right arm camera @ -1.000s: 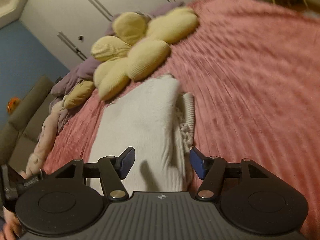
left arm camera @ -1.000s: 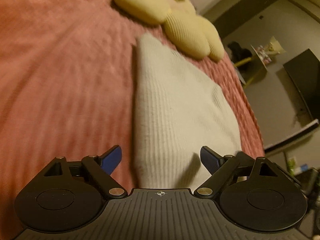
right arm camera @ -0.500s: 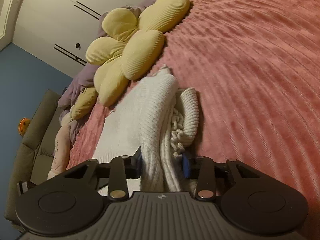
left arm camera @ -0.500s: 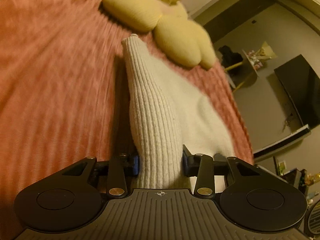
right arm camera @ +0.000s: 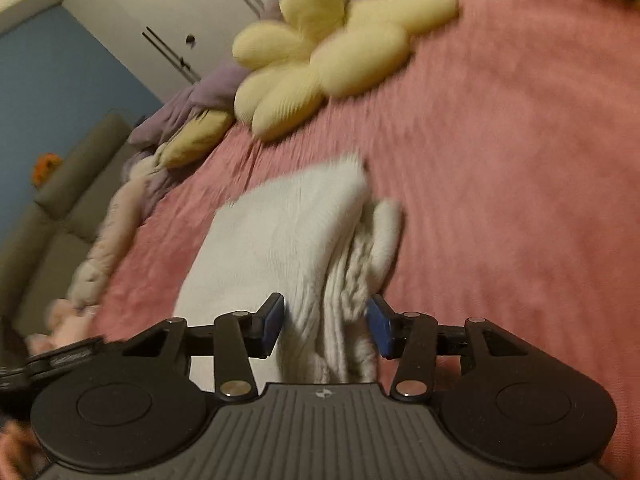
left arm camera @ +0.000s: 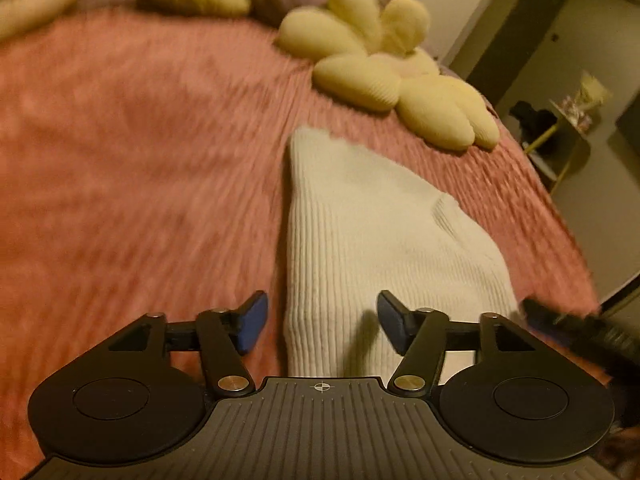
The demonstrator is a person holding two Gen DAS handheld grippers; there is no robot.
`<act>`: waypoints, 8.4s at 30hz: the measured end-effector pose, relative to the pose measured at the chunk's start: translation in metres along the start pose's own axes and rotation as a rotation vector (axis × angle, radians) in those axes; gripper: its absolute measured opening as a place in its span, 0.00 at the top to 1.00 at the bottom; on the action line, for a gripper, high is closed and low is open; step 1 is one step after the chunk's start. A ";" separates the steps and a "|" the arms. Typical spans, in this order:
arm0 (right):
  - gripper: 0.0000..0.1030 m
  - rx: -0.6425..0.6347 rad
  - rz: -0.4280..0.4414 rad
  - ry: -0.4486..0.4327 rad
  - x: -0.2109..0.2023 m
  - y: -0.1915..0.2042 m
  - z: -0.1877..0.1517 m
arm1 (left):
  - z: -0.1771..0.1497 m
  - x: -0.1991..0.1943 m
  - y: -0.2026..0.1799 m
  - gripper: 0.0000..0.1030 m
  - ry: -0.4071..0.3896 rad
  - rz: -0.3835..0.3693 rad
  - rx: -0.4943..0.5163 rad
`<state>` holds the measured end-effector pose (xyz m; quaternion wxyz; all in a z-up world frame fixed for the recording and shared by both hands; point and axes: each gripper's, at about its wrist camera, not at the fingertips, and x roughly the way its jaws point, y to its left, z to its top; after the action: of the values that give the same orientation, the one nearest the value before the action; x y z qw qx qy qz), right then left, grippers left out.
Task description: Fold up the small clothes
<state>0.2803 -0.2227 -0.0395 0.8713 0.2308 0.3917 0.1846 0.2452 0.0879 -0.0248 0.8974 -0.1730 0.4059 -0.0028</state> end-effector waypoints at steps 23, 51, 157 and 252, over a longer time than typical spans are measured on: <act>0.79 -0.332 -0.424 -0.221 0.115 0.058 0.015 | 0.029 0.117 -0.023 0.05 -0.217 0.285 -0.039; 0.35 -0.434 -0.388 -0.284 0.023 0.057 -0.052 | -0.023 0.034 0.010 0.01 -0.044 0.130 -0.054; 0.04 -0.347 -0.486 0.348 -0.076 0.126 -0.075 | -0.057 -0.080 -0.052 0.00 0.228 0.322 0.235; 0.04 -0.335 -0.476 0.301 -0.093 0.129 -0.071 | -0.056 -0.089 -0.063 0.00 0.220 0.324 0.261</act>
<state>0.1499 -0.1447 0.0447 0.8483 -0.0435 0.5231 0.0698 0.1529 0.0247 0.0250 0.8513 0.0132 0.5199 0.0700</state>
